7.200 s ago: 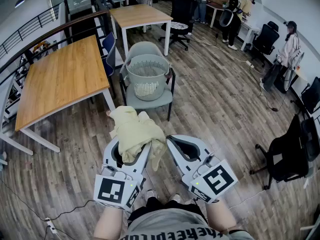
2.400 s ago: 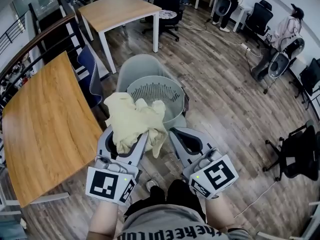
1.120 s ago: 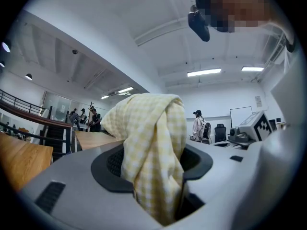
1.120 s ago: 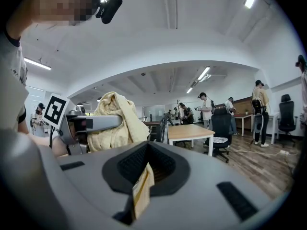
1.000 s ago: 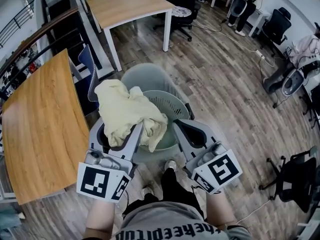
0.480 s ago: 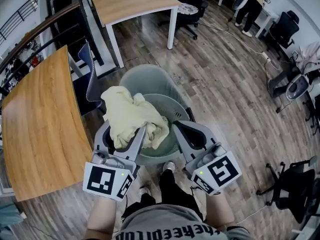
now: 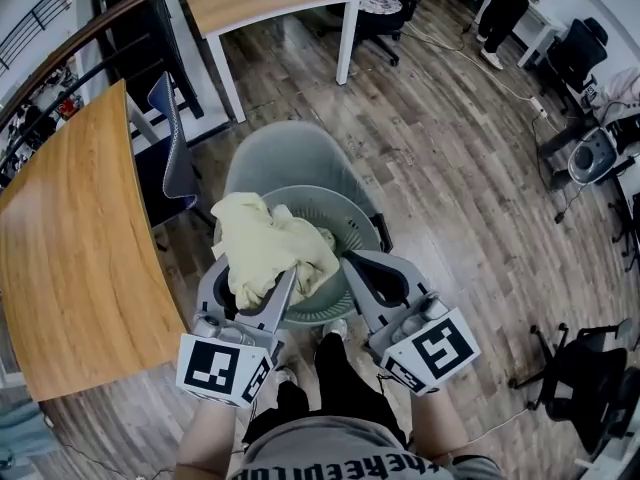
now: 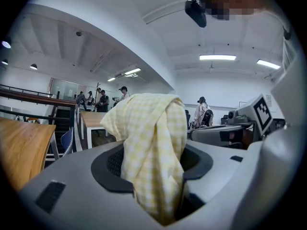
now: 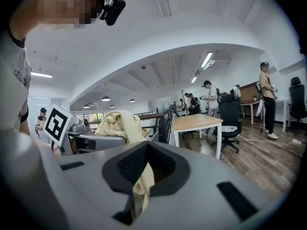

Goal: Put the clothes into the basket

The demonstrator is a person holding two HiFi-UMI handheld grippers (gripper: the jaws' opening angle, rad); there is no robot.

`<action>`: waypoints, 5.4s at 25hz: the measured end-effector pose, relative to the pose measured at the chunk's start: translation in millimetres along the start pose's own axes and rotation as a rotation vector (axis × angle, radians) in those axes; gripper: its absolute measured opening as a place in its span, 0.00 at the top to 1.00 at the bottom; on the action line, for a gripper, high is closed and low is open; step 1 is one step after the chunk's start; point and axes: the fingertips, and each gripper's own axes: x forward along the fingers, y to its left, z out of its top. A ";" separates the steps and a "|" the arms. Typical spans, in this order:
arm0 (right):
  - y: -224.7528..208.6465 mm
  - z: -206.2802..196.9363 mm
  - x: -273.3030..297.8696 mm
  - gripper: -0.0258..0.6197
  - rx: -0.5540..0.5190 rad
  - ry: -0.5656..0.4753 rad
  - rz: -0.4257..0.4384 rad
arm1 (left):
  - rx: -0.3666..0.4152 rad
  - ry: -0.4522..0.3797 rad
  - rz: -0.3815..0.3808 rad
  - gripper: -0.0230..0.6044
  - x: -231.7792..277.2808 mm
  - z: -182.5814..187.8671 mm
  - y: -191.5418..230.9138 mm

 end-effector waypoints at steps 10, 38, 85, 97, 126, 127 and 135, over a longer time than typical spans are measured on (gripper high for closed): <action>-13.0 -26.7 3.8 0.95 0.034 0.049 0.015 | -0.036 0.105 0.014 0.56 14.7 -52.4 -4.4; -33.7 -86.5 19.3 0.95 0.115 0.155 0.031 | -0.091 0.387 -0.007 0.55 42.9 -180.3 -10.5; -28.9 -93.8 10.8 0.95 0.122 0.154 0.036 | -0.008 0.404 0.000 0.57 42.2 -190.1 -21.5; -16.8 -85.9 9.2 0.95 0.113 0.136 0.038 | -0.006 0.349 0.029 0.91 29.8 -164.2 -17.8; 58.7 -34.0 -16.6 0.95 -0.007 0.056 0.039 | -0.043 0.092 -0.049 0.94 -43.4 -56.5 -38.4; 62.0 -32.2 -18.0 0.95 -0.011 0.052 0.038 | -0.042 0.082 -0.052 0.94 -46.8 -52.5 -39.4; 88.4 -18.2 -26.2 0.95 -0.048 0.020 0.041 | -0.008 0.005 -0.073 0.94 -73.1 -21.8 -46.4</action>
